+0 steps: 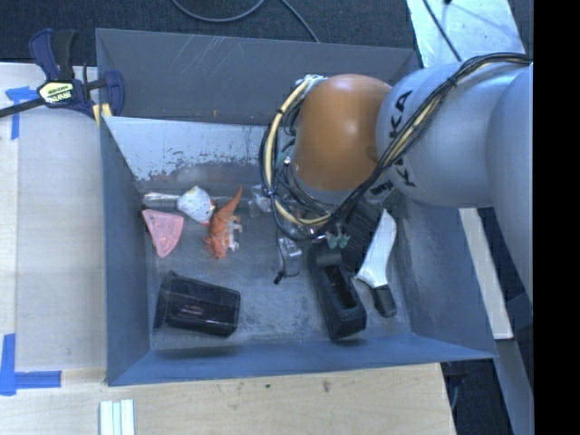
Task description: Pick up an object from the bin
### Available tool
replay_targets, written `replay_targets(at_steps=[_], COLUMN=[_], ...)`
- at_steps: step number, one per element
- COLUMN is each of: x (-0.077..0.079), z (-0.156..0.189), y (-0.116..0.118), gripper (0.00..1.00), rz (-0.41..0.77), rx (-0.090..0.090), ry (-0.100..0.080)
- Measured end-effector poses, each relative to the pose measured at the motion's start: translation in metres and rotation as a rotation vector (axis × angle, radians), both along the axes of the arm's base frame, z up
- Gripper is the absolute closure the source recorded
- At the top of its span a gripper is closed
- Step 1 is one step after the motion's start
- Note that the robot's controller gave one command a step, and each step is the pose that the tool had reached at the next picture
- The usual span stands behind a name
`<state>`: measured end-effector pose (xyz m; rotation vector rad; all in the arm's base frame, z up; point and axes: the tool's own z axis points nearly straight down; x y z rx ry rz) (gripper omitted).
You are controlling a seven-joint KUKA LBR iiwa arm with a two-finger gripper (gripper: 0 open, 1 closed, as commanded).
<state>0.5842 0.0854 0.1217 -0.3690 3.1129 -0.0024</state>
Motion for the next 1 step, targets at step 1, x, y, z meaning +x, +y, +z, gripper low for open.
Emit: replay_targets(at_steps=[1], x=[-0.0061], z=[-0.0009], y=[0.0119], gripper=[0.0], rz=[0.002], rx=[-0.001], ry=[0.007])
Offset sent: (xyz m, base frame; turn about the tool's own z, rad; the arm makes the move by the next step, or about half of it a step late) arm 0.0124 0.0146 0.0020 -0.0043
